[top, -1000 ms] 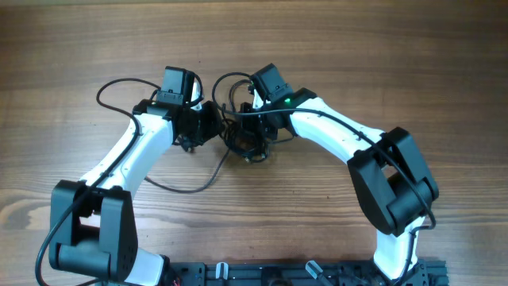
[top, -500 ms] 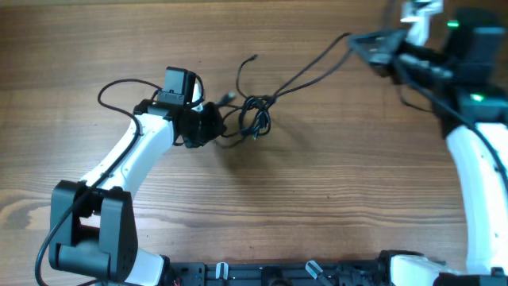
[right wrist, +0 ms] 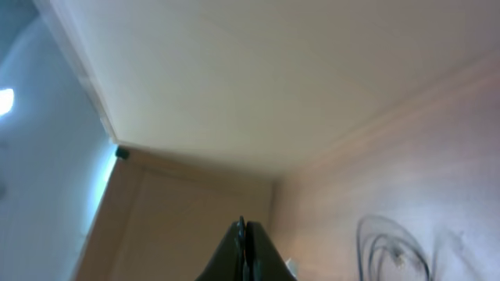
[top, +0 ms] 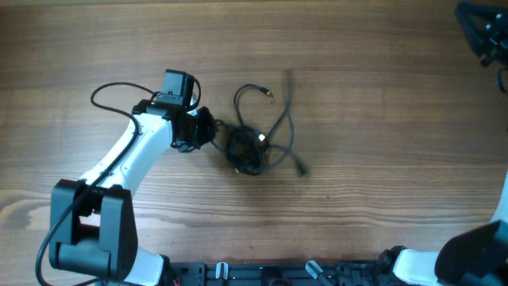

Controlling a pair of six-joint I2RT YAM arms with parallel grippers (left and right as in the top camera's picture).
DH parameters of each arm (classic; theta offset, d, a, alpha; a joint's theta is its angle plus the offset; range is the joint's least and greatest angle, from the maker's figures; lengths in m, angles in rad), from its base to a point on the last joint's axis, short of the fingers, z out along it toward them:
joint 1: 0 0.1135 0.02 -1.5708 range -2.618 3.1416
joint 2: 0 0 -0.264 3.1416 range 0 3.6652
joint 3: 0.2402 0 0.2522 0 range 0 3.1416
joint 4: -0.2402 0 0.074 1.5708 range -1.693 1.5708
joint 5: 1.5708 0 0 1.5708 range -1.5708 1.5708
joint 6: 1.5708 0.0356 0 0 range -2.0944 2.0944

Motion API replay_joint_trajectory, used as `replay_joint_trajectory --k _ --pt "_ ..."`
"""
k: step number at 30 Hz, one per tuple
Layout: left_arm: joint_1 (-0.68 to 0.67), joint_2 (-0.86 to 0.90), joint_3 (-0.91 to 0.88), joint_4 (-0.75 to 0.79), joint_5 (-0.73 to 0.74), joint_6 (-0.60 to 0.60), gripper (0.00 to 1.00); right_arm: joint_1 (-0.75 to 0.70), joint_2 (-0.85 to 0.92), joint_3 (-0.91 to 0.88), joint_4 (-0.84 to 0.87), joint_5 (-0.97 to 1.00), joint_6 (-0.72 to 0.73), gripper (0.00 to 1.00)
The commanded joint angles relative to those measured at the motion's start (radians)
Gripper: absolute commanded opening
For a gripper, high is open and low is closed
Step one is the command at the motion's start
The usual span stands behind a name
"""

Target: Untangle cables

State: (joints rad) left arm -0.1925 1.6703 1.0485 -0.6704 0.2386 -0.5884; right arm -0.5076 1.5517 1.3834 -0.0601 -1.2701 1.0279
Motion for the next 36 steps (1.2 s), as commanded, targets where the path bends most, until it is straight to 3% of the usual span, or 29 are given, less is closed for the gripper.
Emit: replay_joint_trajectory --k 1,3,7,10,12,13,20,24,26,27,32,34,36 --pt "0.026 0.006 -0.004 0.011 -0.114 0.005 0.04 0.133 0.063 0.006 -0.276 0.061 -0.285 0.05" --pt "0.029 0.006 -0.004 0.013 -0.113 0.005 0.04 0.253 0.076 0.006 -0.481 0.27 -0.441 0.05" --pt "0.026 0.006 -0.004 0.012 -0.057 0.009 0.04 0.455 0.077 0.006 -0.621 0.476 -0.531 0.08" --pt "0.027 0.006 -0.004 0.014 -0.003 -0.046 0.04 0.629 0.077 0.006 -0.713 0.636 -0.563 0.21" --pt "0.027 0.006 -0.004 0.011 0.0 -0.177 0.04 0.747 0.077 -0.001 -0.755 0.718 -0.565 0.4" --pt "0.027 0.006 -0.004 0.011 0.007 -0.219 0.04 0.792 0.077 -0.008 -0.764 0.725 -0.565 0.44" --pt "0.056 0.006 -0.004 0.011 0.042 -0.393 0.04 1.014 0.078 -0.121 -0.717 0.799 -0.481 0.47" --pt "0.064 0.006 -0.004 0.011 0.045 -0.401 0.04 1.068 0.078 -0.188 -0.66 0.875 -0.344 0.48" --pt "0.064 0.006 -0.004 0.012 0.046 -0.401 0.04 1.107 0.081 -0.231 -0.56 0.897 -0.263 0.62" --pt "0.064 0.006 -0.004 0.012 0.046 -0.401 0.04 1.128 0.085 -0.249 -0.515 0.896 -0.23 0.64" --pt "0.064 0.006 -0.004 0.012 0.045 -0.4 0.04 1.215 0.164 -0.284 -0.367 0.949 -0.134 0.63" --pt "0.064 0.006 -0.004 0.011 0.045 -0.4 0.04 1.223 0.207 -0.284 -0.333 0.964 -0.135 0.53" --pt "0.064 0.006 -0.004 0.011 0.044 -0.4 0.04 1.219 0.224 -0.284 -0.302 0.964 -0.139 0.33"
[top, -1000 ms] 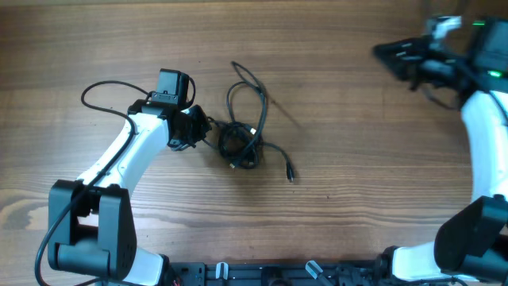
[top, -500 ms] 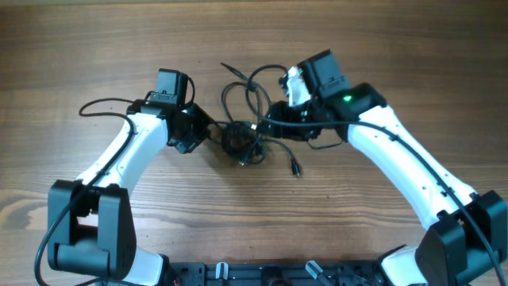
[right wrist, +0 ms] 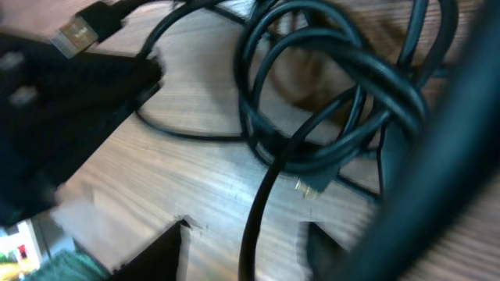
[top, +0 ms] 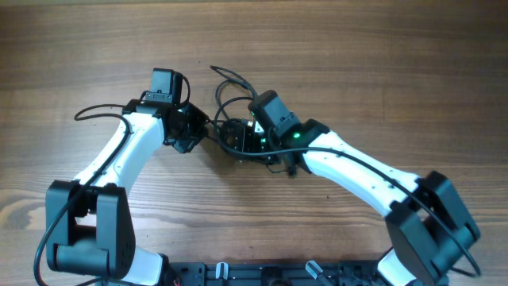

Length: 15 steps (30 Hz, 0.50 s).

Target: Untangle cables

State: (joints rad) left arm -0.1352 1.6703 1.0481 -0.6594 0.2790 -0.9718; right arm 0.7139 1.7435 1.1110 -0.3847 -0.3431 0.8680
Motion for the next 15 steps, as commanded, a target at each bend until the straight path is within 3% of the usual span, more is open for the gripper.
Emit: replay_joint_trajectory --k 1,4,9,15 --pt "0.006 0.006 -0.004 0.0 0.0 -0.016 0.04 -0.008 0.031 -0.011 0.038 0.036 0.011 0.24" --pt "0.006 0.006 -0.004 0.0 -0.011 -0.016 0.04 -0.039 0.015 0.02 0.051 -0.008 -0.049 0.05" --pt "0.006 0.006 -0.004 -0.017 -0.076 -0.001 0.04 -0.172 -0.09 0.13 0.051 -0.276 -0.108 0.04" --pt "0.006 0.006 -0.004 -0.038 -0.121 0.08 0.04 -0.359 -0.196 0.219 0.13 -0.583 -0.006 0.04"
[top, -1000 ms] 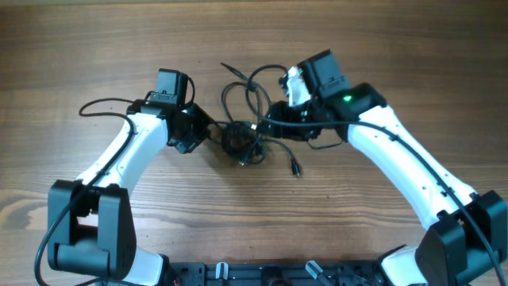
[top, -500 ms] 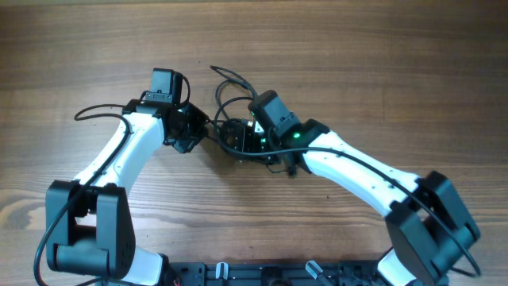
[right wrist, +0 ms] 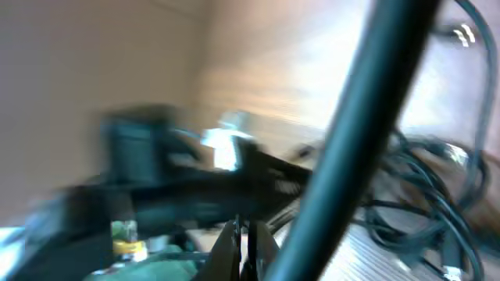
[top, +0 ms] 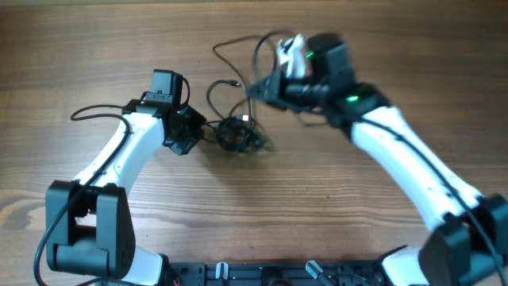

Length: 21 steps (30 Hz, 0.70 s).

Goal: Untangle cables
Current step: 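Pull the cable up and rightward with the right gripper, stretching it out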

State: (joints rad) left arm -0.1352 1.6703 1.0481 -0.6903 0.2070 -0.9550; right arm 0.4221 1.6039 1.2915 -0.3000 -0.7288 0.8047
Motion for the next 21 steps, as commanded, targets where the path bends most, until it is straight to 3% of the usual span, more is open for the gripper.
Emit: replay_joint_trajectory --k 1,7,13,16,21 --pt "0.006 0.006 -0.004 -0.011 -0.052 0.086 0.04 -0.103 -0.063 0.039 0.075 -0.244 0.083 0.04" --pt "0.006 0.006 -0.005 -0.022 -0.071 0.092 0.04 -0.288 -0.065 0.038 0.143 -0.396 0.169 0.04" --pt "0.006 0.006 -0.005 -0.023 -0.071 0.092 0.04 -0.33 -0.063 0.038 0.117 -0.36 0.084 0.04" --pt "0.006 0.006 -0.005 -0.027 -0.07 0.099 0.04 -0.339 -0.063 0.038 0.01 -0.214 -0.01 0.04" --pt "0.006 0.006 -0.005 -0.033 -0.07 0.167 0.04 -0.338 -0.063 0.038 -0.267 0.279 -0.162 0.04"
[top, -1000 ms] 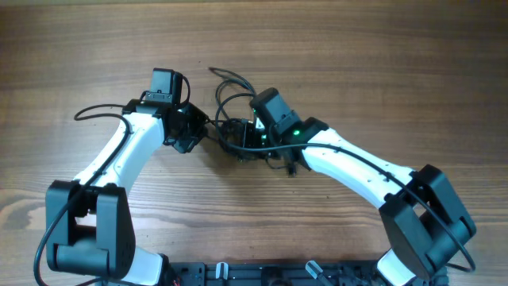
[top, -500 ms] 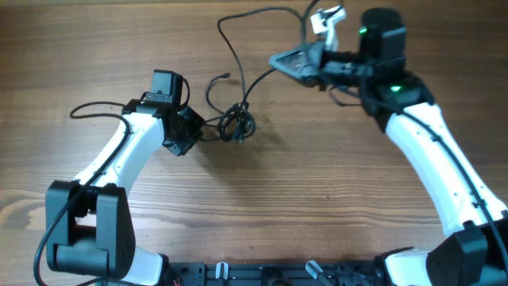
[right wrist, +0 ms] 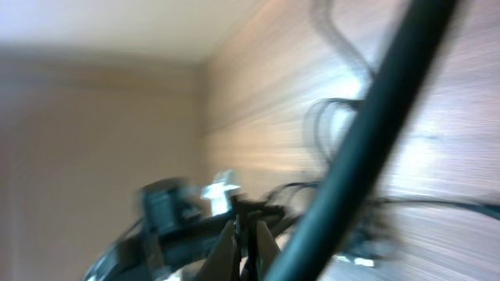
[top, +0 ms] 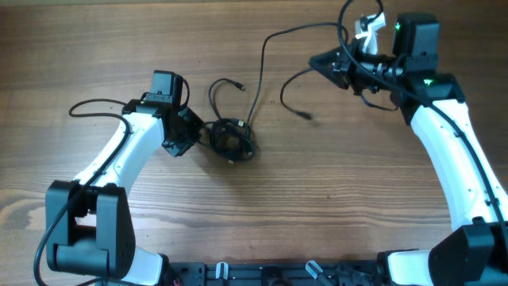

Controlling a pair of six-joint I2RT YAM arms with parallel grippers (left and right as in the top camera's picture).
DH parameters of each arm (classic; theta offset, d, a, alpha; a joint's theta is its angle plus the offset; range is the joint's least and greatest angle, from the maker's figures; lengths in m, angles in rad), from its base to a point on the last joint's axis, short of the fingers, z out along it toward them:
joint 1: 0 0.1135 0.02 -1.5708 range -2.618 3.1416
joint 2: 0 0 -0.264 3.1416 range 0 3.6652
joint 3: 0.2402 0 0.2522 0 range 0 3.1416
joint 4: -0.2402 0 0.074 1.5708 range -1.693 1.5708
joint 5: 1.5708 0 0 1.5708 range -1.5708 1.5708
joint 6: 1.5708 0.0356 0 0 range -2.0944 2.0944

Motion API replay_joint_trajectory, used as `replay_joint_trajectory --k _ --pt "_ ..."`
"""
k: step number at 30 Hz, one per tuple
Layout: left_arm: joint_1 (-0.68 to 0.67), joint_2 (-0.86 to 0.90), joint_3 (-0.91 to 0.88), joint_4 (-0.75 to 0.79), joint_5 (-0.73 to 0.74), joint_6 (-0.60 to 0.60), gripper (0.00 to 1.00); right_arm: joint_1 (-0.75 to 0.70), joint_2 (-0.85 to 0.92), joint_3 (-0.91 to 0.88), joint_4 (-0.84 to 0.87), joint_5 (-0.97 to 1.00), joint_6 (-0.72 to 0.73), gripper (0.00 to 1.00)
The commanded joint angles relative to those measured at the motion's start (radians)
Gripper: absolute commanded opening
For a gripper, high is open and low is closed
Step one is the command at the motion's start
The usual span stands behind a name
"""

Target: Untangle cables

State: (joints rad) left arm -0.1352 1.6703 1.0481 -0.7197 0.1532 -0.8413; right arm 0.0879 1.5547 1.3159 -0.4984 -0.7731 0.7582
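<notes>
A knot of black cables lies on the wooden table, left of the middle. My left gripper sits at the knot's left edge, seemingly shut on it. A long strand rises from the knot to my right gripper, which is lifted at the far right and shut on a cable. A loose plug end hangs below it. The right wrist view is blurred: the right gripper has its jaws together, and a thick black cable crosses in front.
A thin wire loop belonging to the left arm lies left of it. A short free end with a plug curls above the knot. A dark rail runs along the table's near edge.
My right gripper has moved further right and away from the knot, still shut on its cable. The strand is now drawn out long, with a loose end freed. The left gripper has not moved.
At first only my left gripper was at the tangle, with the right arm off at the far corner. Then the right gripper was open, down in the knot. Then it was shut on a strand above the knot. Now the strand is stretched far right and the knot is smaller.
</notes>
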Motion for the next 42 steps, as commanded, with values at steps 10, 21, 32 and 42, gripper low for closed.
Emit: replay_joint_trajectory --k 10,21,32,42 --pt "0.006 0.006 -0.005 0.008 -0.017 0.157 0.04 -0.033 -0.007 0.014 -0.203 0.564 -0.209 0.04" --pt "0.006 0.006 -0.005 0.046 -0.017 0.259 0.19 -0.136 -0.007 0.014 -0.218 0.609 -0.259 0.23" --pt "0.006 0.006 -0.005 0.077 -0.016 0.288 0.72 -0.136 -0.007 0.013 -0.239 0.623 -0.262 0.74" --pt "0.006 0.006 -0.005 0.114 -0.016 0.288 0.79 -0.136 -0.006 0.013 -0.257 0.655 -0.288 0.8"
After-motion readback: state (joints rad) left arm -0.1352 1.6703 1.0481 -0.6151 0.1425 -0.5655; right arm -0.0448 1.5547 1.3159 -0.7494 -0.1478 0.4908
